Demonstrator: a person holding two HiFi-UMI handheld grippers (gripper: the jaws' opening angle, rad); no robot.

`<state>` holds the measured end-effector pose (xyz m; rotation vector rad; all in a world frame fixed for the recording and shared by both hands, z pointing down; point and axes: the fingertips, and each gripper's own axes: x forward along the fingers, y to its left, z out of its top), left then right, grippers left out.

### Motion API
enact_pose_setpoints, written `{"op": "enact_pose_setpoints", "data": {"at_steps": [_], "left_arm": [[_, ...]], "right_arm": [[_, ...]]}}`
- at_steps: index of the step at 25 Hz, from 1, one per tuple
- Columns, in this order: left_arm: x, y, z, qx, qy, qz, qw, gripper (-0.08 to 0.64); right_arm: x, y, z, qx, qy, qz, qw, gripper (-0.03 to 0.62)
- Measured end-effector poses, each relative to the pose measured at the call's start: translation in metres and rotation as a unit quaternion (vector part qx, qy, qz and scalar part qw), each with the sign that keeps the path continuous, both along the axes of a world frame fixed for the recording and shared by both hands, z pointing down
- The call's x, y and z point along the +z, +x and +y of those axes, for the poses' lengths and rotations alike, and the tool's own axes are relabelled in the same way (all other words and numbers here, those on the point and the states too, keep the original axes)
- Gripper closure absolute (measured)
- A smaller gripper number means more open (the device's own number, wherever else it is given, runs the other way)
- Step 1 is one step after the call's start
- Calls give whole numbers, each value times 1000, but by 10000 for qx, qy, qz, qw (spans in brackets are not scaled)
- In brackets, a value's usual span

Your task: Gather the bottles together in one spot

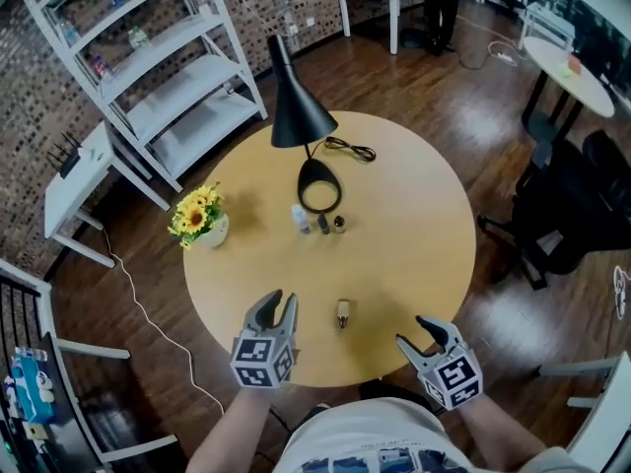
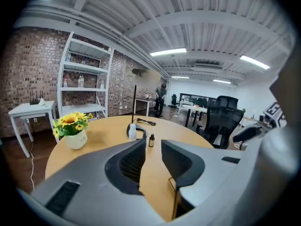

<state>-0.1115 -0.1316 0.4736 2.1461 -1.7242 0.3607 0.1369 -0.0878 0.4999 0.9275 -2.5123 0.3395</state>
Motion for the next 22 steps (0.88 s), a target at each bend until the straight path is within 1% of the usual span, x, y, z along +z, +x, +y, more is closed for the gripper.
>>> {"op": "enact_pose_setpoints", "data": {"at_steps": [4,7,10,14,18,22], "left_arm": [[-11,-39,77,-46,-122,168,9998,459],[-15,-58,124,-96,-146,334,9993,459],[-16,-68,161,-82,-136,353,9992,459],[-23,-79,202,52,-95,436,9990,459],[-27,-90,245,200,-103,565,9981,457],[-23,-92,283,321,-182,612,9974,457]], "right_arm": [[-10,-35,36,23,-40,-58,10000,353],[-23,-55,59,60,136,-3,9999,353],[-32,-64,86,167,250,42,9995,353],[-42,-74,126,322,277,58,9991,353],[-43,-86,166,450,264,116,9986,353],[-40,-88,206,585,231,163,9979,353]]}}
